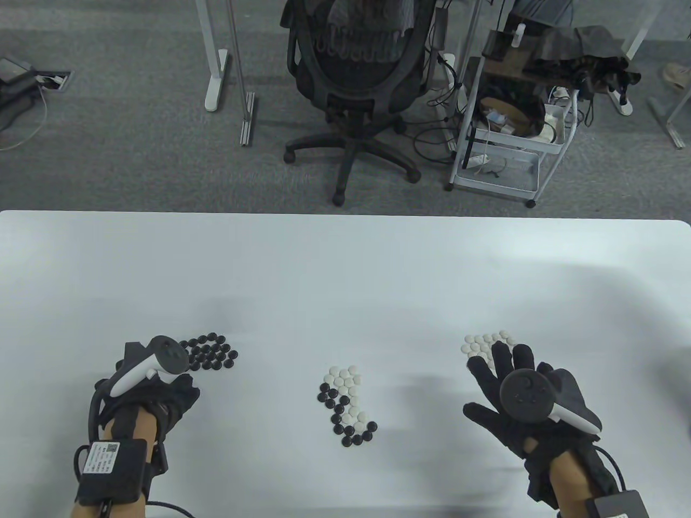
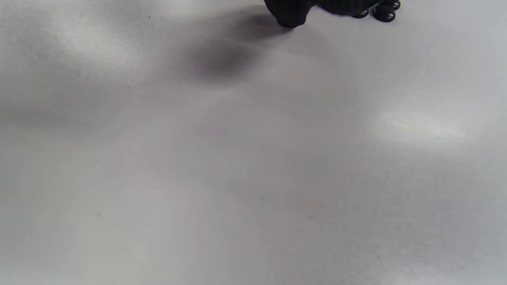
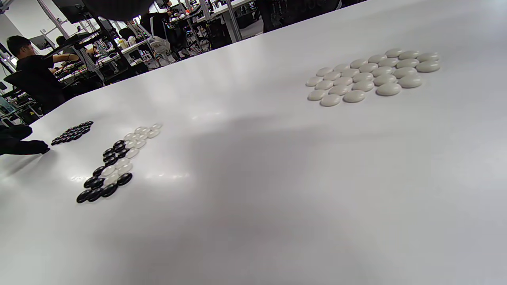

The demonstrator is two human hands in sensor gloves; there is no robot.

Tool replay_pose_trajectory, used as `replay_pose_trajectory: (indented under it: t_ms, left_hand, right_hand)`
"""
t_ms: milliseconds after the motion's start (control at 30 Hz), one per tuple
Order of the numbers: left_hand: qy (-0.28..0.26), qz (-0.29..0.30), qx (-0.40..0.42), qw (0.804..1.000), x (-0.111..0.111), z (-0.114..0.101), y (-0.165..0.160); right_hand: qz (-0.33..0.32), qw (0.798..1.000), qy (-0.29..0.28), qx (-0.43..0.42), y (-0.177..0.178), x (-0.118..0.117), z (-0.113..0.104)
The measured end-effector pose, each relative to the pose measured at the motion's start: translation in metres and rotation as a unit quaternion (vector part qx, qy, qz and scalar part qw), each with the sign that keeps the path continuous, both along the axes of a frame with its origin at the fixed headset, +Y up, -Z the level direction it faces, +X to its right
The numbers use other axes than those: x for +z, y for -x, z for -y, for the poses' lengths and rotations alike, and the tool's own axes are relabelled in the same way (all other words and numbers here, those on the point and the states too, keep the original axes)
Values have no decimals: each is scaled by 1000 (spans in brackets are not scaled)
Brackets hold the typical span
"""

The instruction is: Go stone sorting task

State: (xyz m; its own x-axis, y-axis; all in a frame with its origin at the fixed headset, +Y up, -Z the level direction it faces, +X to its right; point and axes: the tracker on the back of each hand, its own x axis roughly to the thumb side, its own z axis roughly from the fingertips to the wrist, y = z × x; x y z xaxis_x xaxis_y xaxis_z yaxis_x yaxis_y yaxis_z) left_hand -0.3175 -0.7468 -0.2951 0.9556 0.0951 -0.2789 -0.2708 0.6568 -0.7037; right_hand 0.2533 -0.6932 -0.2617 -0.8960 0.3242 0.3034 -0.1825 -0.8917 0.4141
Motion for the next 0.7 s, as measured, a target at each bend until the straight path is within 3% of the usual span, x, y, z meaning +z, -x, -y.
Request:
replay_pose_trajectory:
  t_ms: [367,500,700]
  left_hand:
    - [-3,2,-36,999,-16,-10,-17]
    - [-30,42,-35,998,-19,-27,-42]
    - [-14,152,-19,988,-20,-42,-103]
  right_hand:
    - [1,1000,-3,-3,-1,0,-1]
    - [2,1000,-5,-6,-2,0,-3]
    - [3,1000,-5,-5,-2,1,-3]
